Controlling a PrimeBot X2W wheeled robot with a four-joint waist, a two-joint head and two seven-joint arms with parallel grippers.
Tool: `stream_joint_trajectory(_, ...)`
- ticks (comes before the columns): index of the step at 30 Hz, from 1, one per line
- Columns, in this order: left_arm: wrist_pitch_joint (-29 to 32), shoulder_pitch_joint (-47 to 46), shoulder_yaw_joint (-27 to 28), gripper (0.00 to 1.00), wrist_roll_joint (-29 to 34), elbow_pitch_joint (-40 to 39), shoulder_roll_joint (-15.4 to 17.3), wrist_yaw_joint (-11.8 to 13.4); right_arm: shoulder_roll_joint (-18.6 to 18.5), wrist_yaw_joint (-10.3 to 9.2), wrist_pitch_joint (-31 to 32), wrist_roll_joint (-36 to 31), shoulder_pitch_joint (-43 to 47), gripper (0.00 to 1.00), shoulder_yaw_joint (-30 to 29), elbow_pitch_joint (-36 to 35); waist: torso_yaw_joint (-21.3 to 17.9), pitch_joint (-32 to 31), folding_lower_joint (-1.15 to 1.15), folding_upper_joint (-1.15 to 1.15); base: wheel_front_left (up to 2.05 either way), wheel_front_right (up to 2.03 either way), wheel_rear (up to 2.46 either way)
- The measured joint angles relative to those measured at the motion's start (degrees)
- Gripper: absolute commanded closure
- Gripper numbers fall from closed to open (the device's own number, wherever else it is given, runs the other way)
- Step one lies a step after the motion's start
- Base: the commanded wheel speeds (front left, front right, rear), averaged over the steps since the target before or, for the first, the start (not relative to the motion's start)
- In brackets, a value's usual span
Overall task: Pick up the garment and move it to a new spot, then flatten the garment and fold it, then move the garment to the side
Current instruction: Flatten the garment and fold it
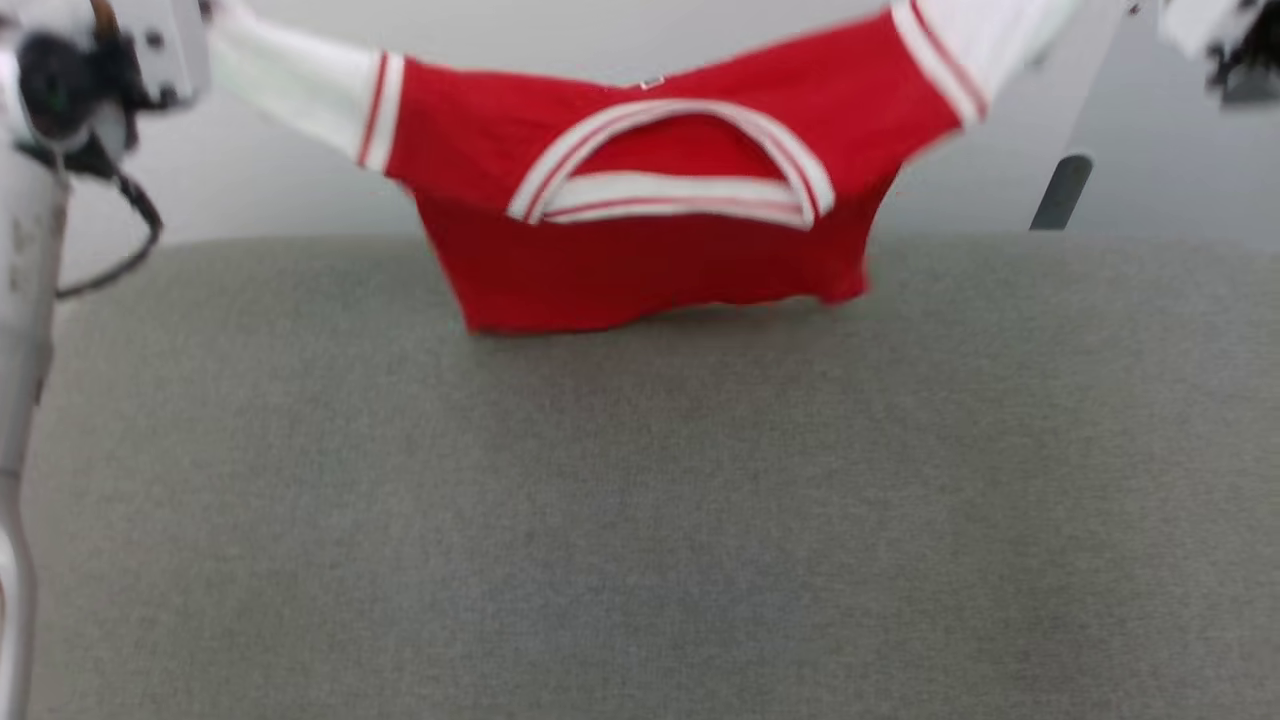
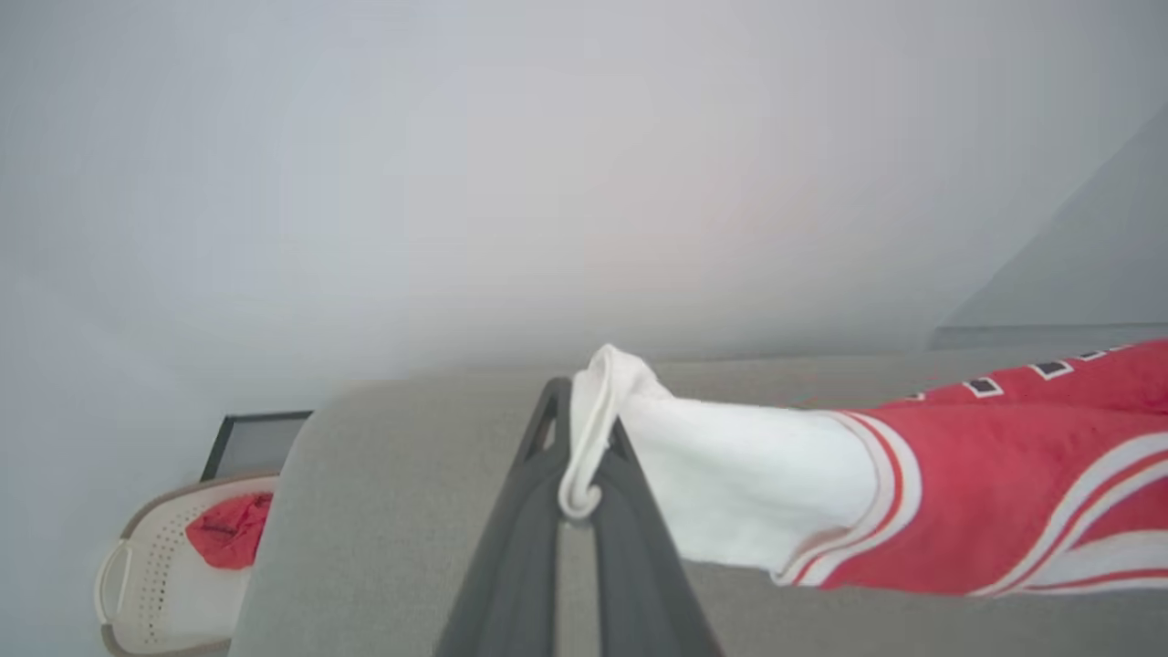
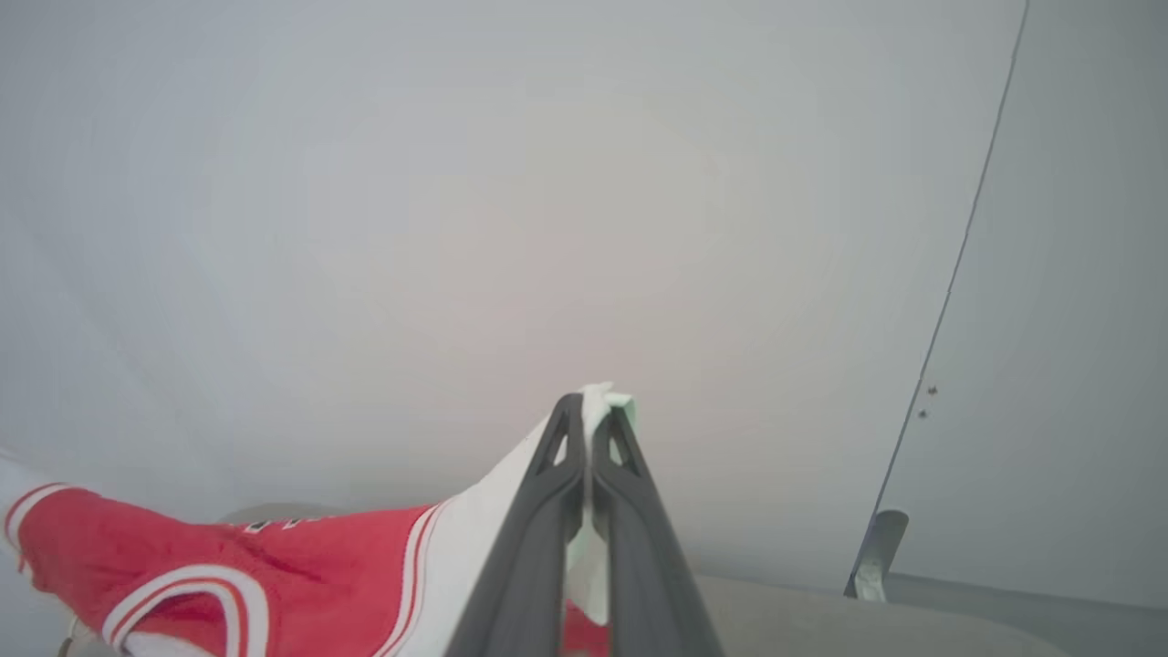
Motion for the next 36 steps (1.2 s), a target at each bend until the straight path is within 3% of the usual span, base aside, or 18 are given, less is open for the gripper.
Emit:
stream_joint_trajectory(6, -9.51, -6.44, -0.1, 1.0, 2.74, 3.64, -1.18, -0.33, -0.52, 0.0, -12.07, -1.03, -7.73, 1.0, 4.3, 8.2, -1.17, -2.02, 0.0, 0.0, 0.0, 0.0, 0.0)
stream_joint_trajectory(12, -14.77, -10.62, -0.68, 1.0, 3.86, 8.6, -2.61, -1.56, -1.3, 0.0, -18.34, 0.42, -12.57, 1.0, 8.46, 15.13, -1.86, -2.21, 0.0, 0.0, 0.0, 0.0, 0.0)
stream_joint_trajectory(19, -19.62, -15.74, -1.45, 1.0, 5.13, 11.71, -3.33, -2.05, -3.03, 0.0, -23.53, 2.47, -17.48, 1.0, 13.48, 18.26, -2.14, 1.06, 0.0, 0.0, 0.0, 0.0, 0.0)
stream_joint_trajectory(23, -23.98, -21.38, -1.56, 1.0, 6.58, 11.82, -4.19, -0.93, -4.68, 0.0, -29.85, 1.49, -22.58, 1.0, 15.92, 18.9, -2.29, 4.95, 0.0, 0.0, 0.0, 0.0, 0.0)
stream_joint_trajectory(30, -35.52, -34.17, -1.32, 1.0, 8.87, 10.94, -6.94, 1.07, -8.16, 0.01, -47.76, -9.11, -34.72, 1.0, 18.42, 21.2, -2.49, 15.34, 0.0, 0.0, 0.0, 0.0, 0.0)
stream_joint_trajectory(34, -42.07, -39.79, -0.86, 1.0, 9.02, 10.95, -9.28, 1.46, -9.02, 0.01, -50.71, -16.94, -40.02, 1.0, 16.8, 21.25, -2.37, 22.15, 0.0, 0.0, 0.0, 0.0, 0.0)
stream_joint_trajectory(36, -44.62, -41.82, -0.55, 1.0, 8.84, 11.31, -10.48, 0.7, -9.27, 0.01, -50.74, -20.29, -40.97, 1.0, 14.83, 17.73, -2.21, 25.63, 0.0, 0.0, 0.0, 0.0, 0.0)
